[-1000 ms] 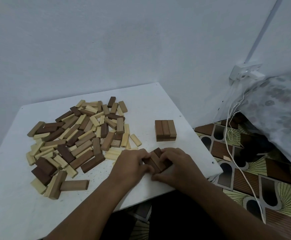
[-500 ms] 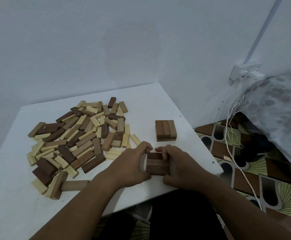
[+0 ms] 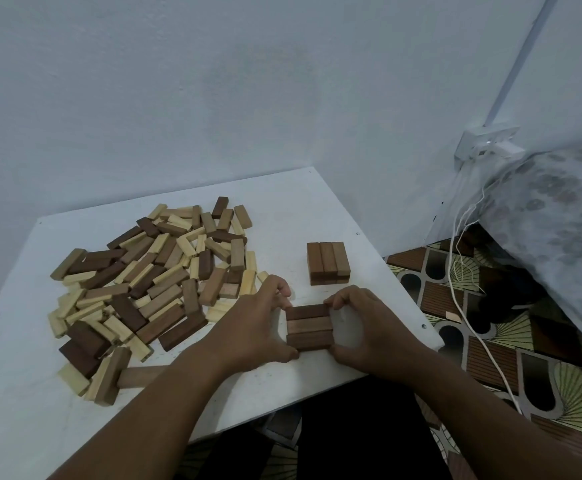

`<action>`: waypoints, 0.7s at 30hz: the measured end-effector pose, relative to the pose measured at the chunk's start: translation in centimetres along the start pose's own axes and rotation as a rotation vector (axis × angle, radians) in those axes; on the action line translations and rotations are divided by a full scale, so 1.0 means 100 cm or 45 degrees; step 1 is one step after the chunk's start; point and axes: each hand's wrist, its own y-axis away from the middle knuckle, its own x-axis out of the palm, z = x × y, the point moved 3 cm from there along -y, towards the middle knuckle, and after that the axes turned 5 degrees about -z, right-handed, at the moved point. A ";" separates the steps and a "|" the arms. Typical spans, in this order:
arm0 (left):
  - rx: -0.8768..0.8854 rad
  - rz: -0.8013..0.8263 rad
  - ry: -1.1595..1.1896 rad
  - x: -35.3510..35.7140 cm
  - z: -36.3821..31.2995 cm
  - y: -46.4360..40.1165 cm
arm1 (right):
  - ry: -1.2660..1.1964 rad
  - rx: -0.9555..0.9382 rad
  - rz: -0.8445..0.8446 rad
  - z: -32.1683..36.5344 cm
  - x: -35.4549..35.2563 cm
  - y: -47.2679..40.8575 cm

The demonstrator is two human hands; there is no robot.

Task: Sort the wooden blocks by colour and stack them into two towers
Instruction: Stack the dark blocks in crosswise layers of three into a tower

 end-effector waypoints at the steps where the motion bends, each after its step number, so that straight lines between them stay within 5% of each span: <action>1: -0.010 -0.003 0.010 0.000 0.001 0.000 | -0.008 -0.004 -0.011 0.000 -0.001 0.000; 21: -0.011 -0.280 0.361 -0.014 -0.025 -0.063 | -0.192 0.016 -0.222 -0.008 -0.062 -0.053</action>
